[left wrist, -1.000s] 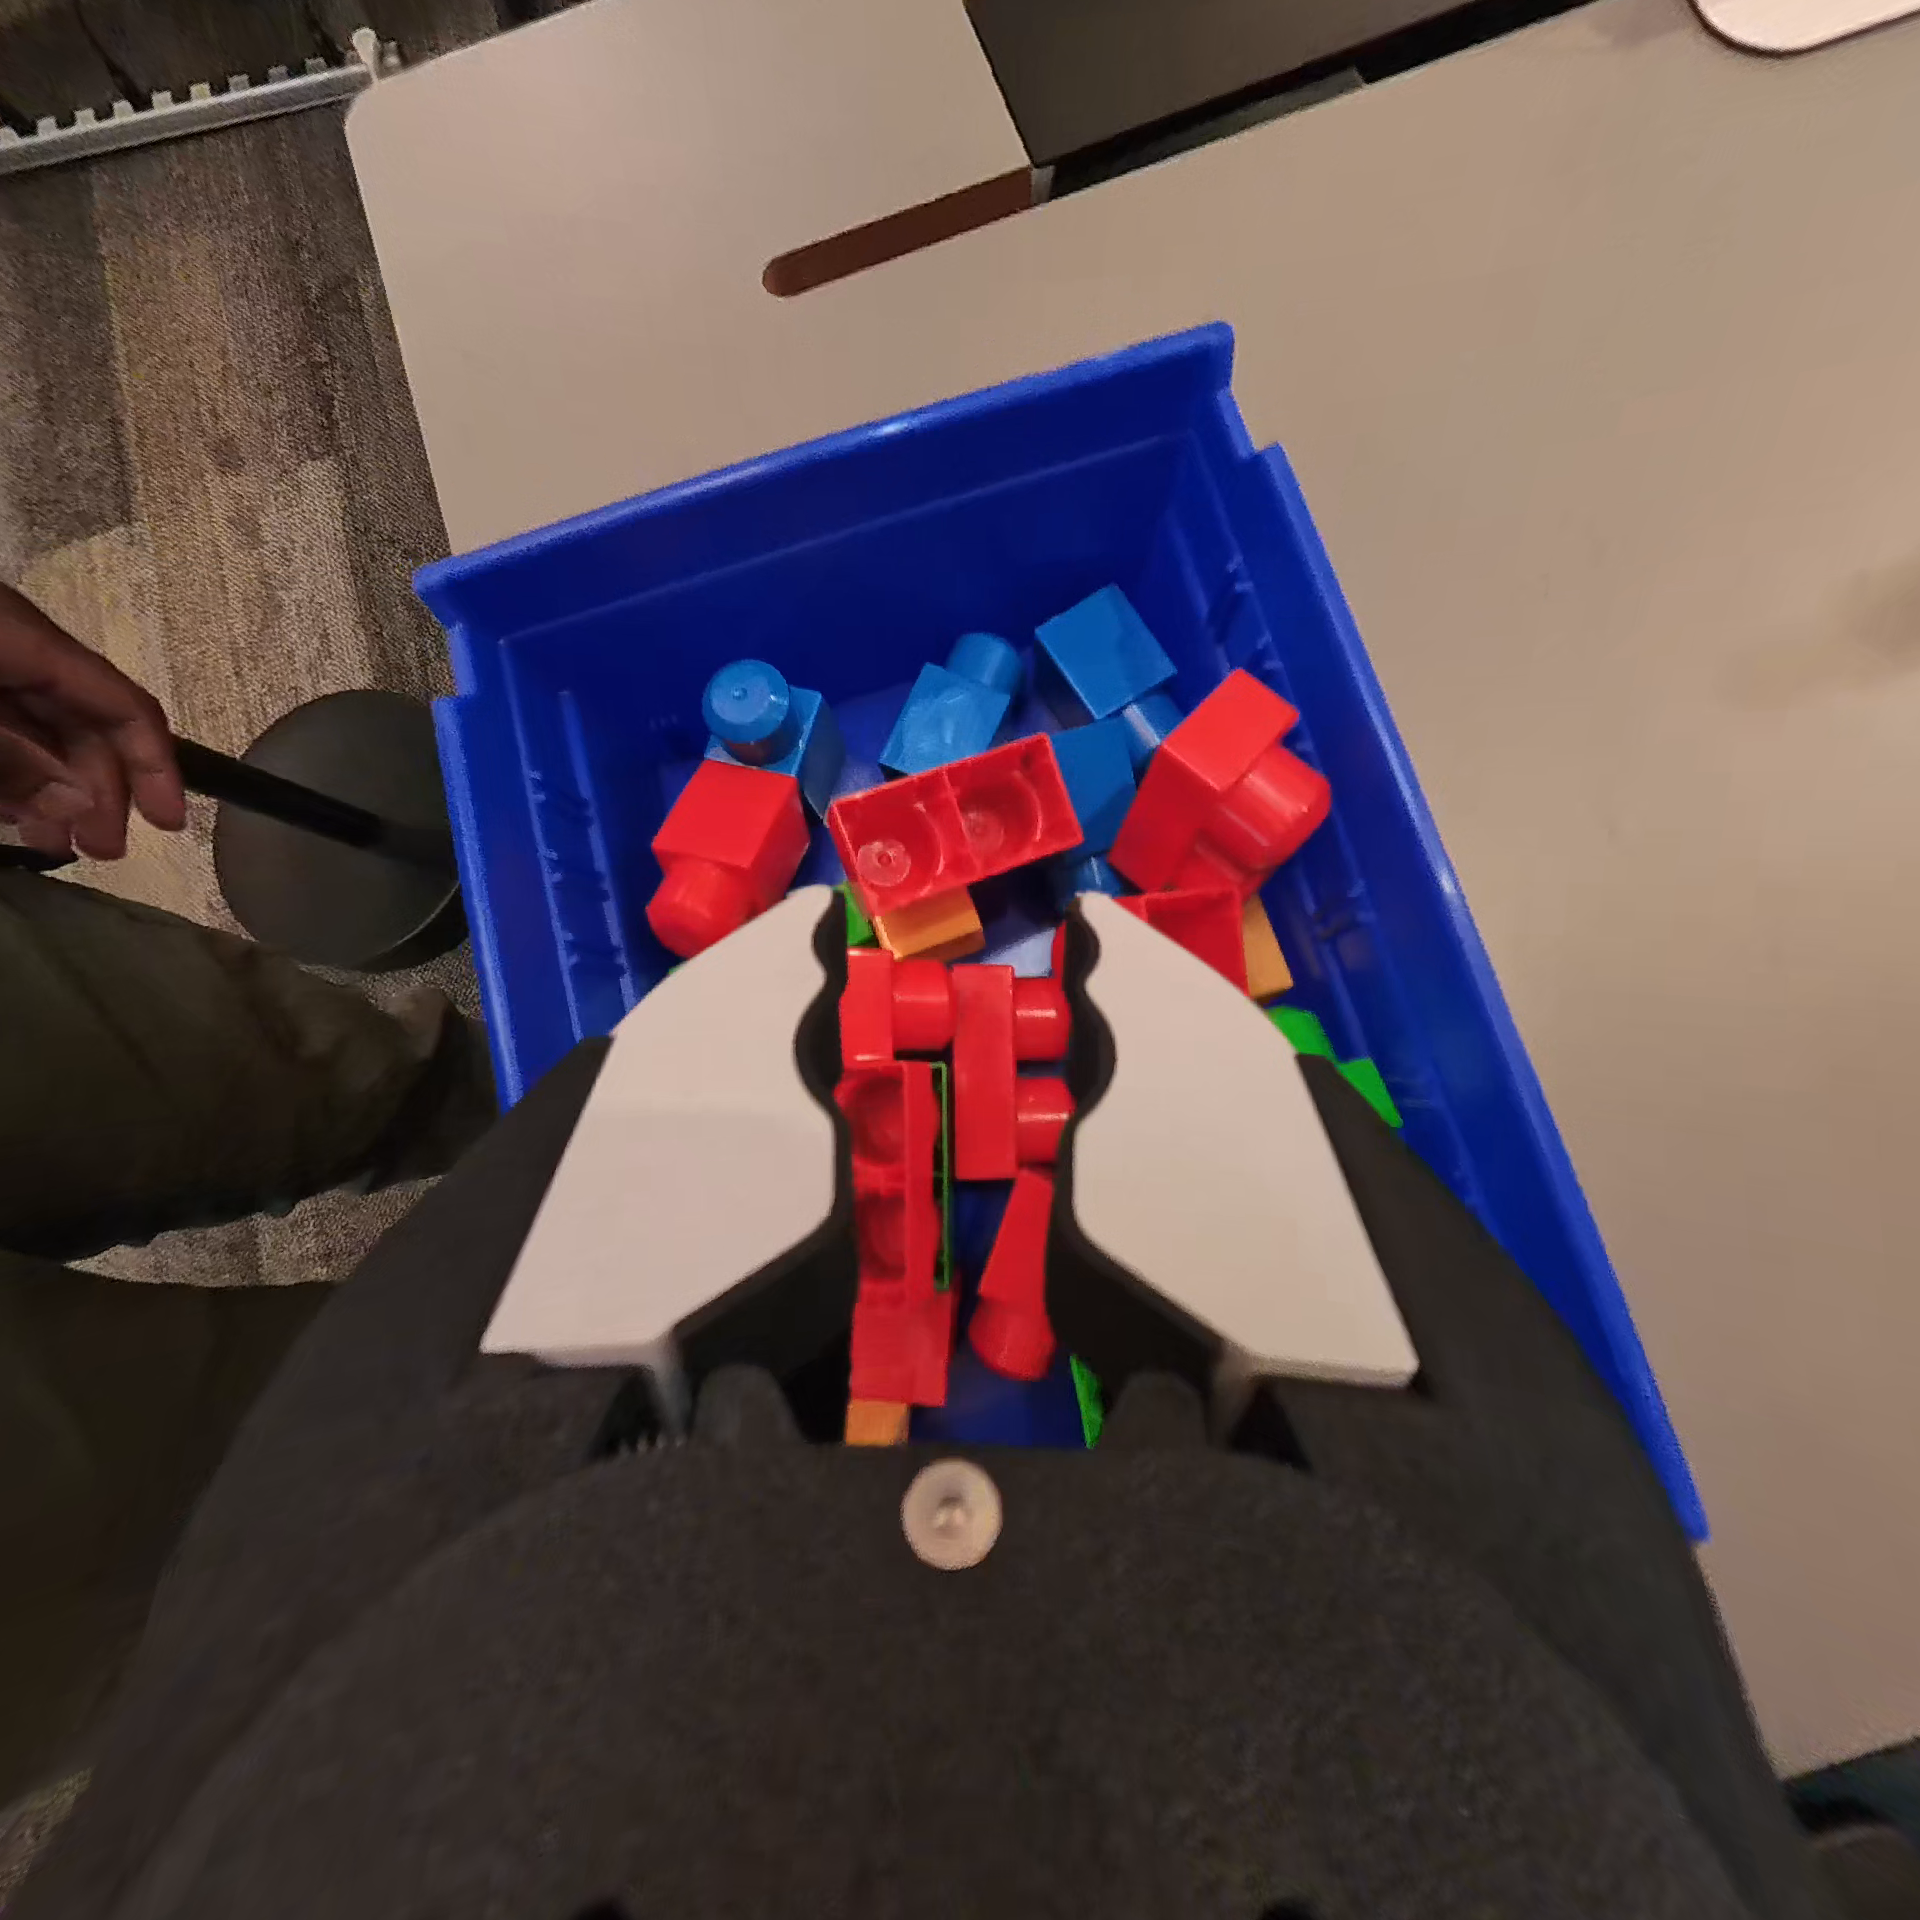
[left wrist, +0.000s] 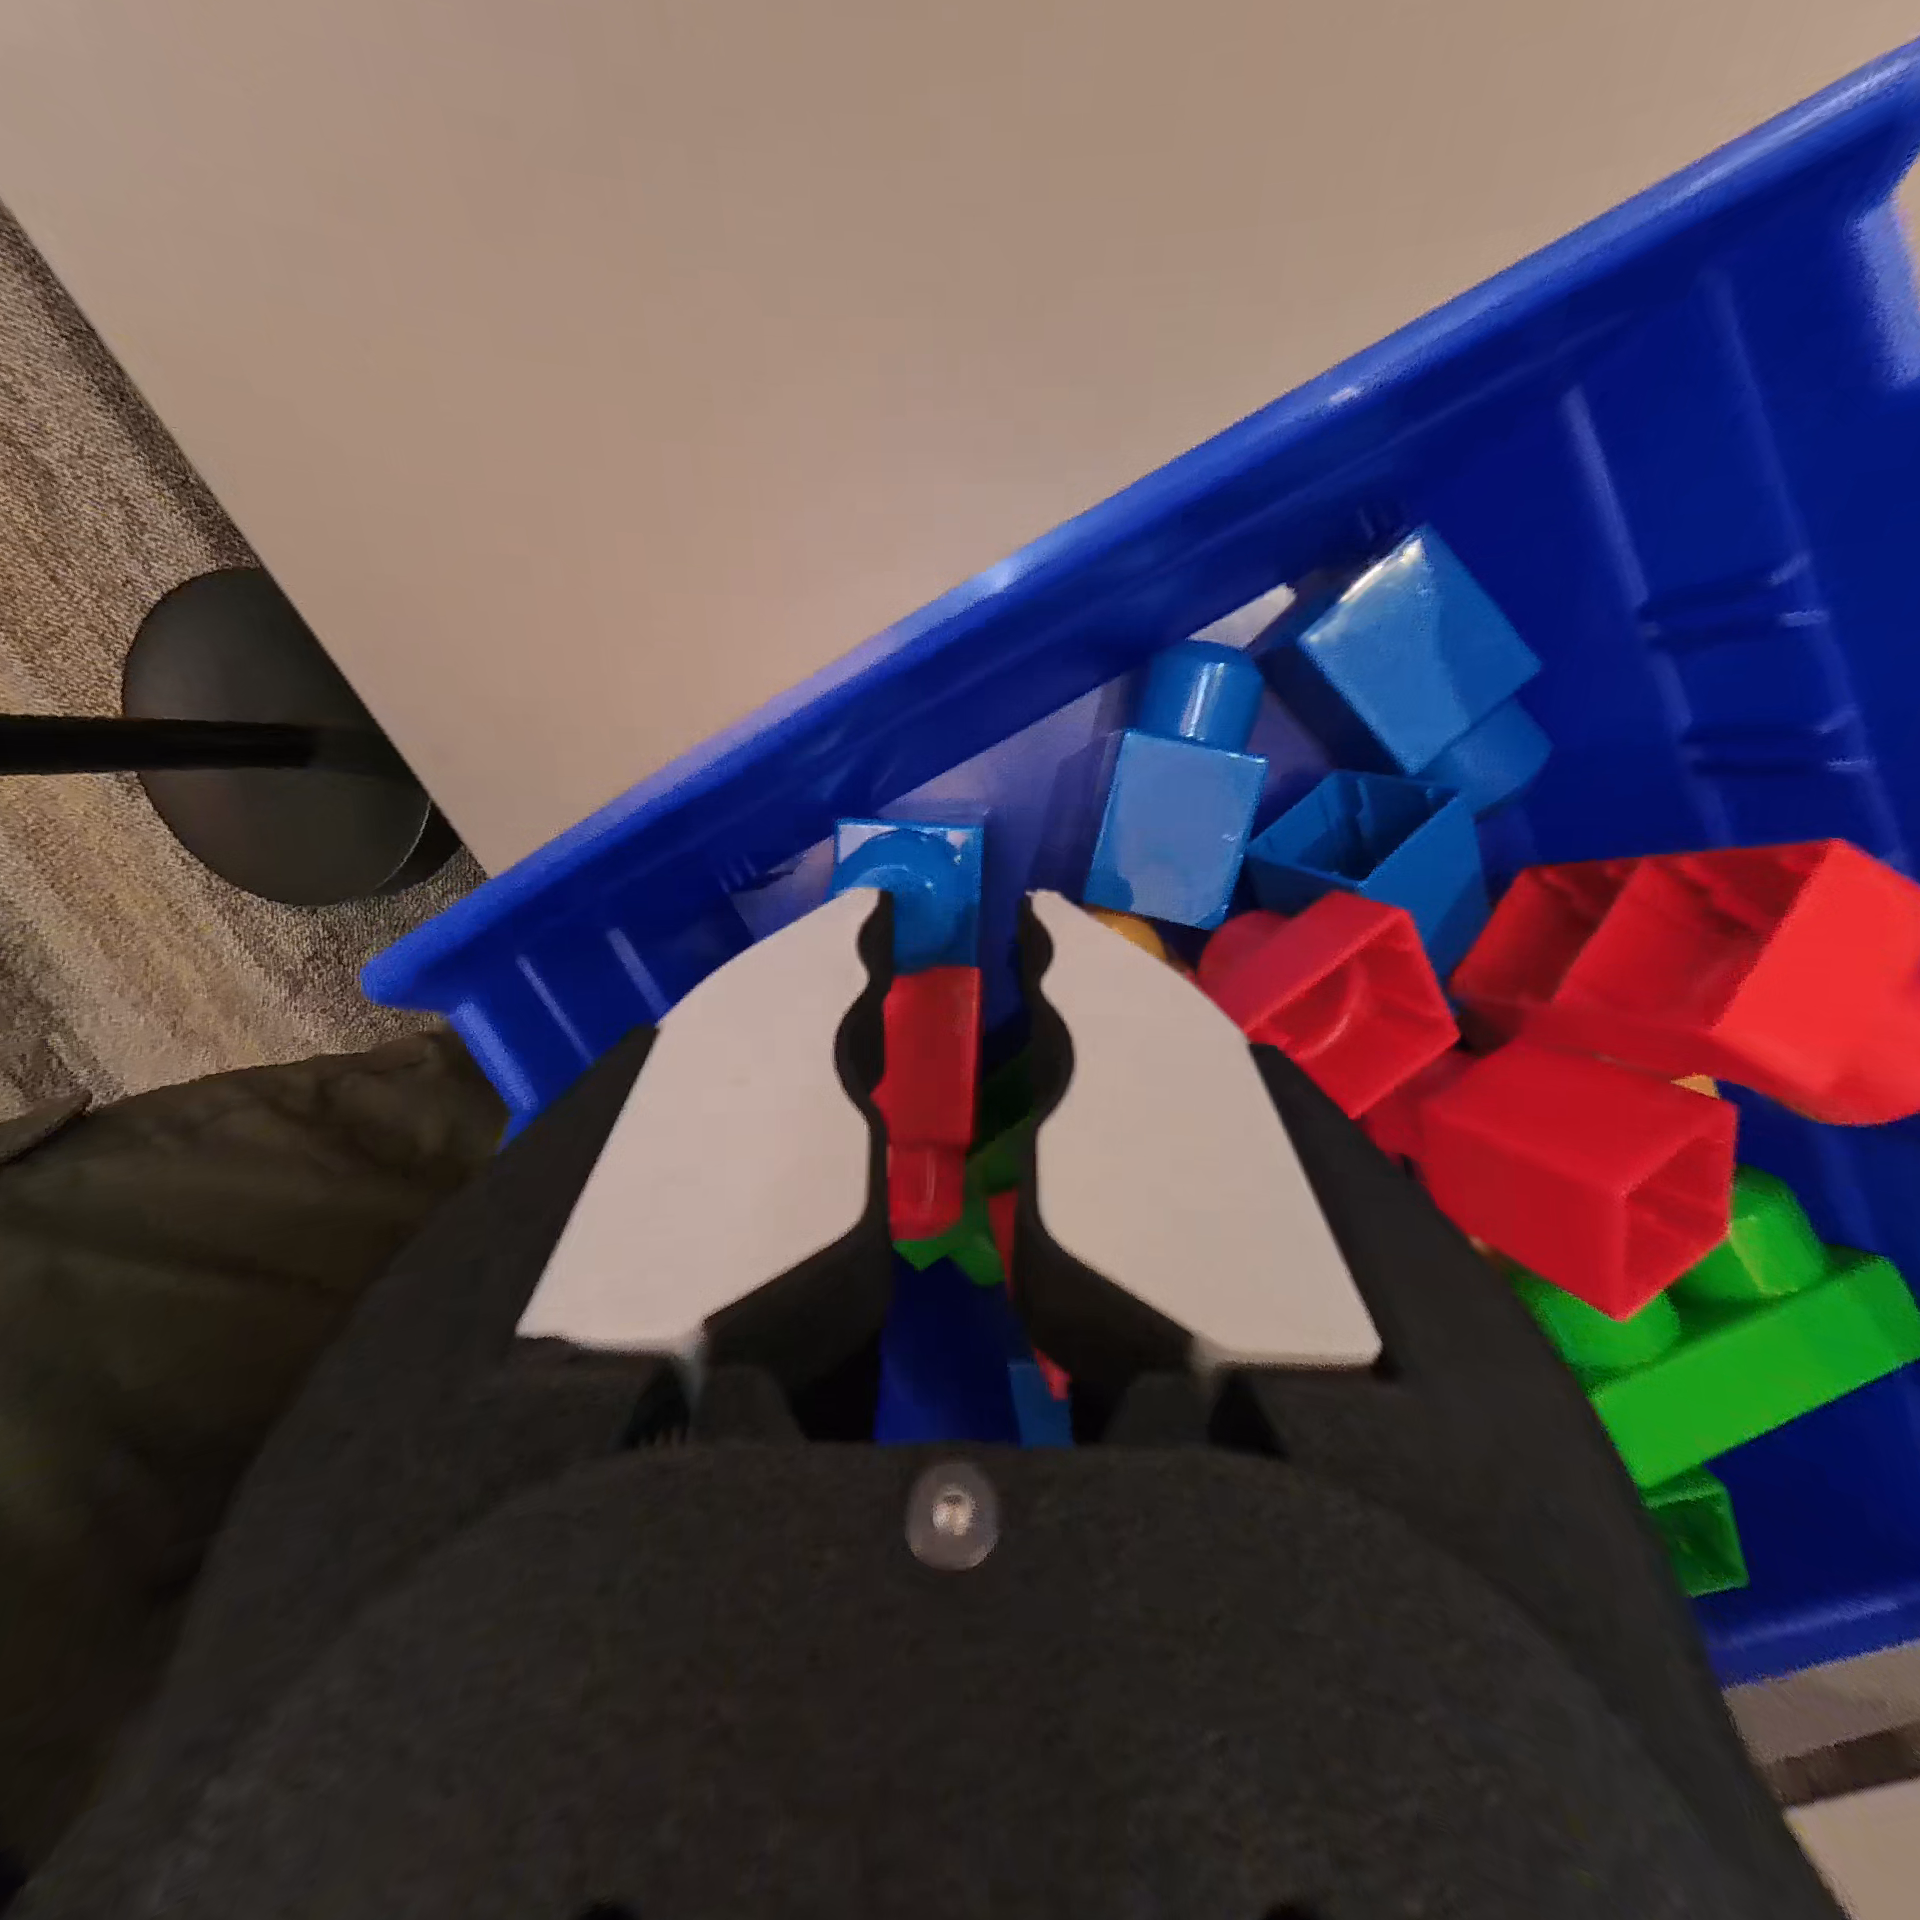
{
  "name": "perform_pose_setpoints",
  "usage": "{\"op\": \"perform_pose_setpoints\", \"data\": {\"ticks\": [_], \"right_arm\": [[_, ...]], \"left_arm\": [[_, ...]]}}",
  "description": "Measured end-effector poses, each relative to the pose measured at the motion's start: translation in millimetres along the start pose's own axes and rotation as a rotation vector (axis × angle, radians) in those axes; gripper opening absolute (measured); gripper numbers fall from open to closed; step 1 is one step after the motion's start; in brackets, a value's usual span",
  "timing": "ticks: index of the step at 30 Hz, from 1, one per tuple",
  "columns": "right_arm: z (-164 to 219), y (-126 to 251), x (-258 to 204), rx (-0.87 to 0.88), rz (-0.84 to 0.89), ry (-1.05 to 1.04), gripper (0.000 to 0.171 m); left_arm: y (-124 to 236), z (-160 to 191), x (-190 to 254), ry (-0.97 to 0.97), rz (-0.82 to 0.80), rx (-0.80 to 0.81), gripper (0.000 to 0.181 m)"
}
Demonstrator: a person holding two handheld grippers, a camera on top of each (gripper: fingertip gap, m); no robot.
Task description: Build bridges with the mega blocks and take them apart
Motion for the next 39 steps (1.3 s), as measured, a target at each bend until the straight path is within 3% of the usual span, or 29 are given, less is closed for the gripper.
{"op": "perform_pose_setpoints", "data": {"ticks": [6, 14, 28, 34, 39], "right_arm": [[3.8, -3.4, 1.1, -0.014, -0.012, -0.005, 0.117], [0.4, 1.8, 0.6, -0.002, 0.000, 0.001, 0.117], [-3.8, 7.0, 0.2, 0.026, 0.000, -0.005, 0.117], [-8.5, 14.8, -1.4, 0.049, -0.008, -0.005, 0.117], [-13.1, 28.1, -4.1, 0.081, 0.000, 0.002, 0.117]], "left_arm": [[-4.7, -3.4, -5.5, 0.008, -0.027, -0.029, 0.019], [-3.5, -12.4, -2.3, -0.013, -0.095, -0.147, 0.040], [-13.0, -9.2, -0.6, 0.174, -0.012, -0.171, 0.029], [57.4, -14.9, 19.9, 0.249, -0.016, 0.112, 0.028], [114.0, -20.8, 92.2, 0.086, 0.132, 0.369, 0.028]]}}
Point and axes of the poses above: each gripper's, where its closed fingertips meet, y back along the fingers, z out of its underside, x = y × z across the jaws, the point moved 10 cm from there along y, back along the fingers, and after that the axes turned 10 degrees about y, right-handed, at the moved point
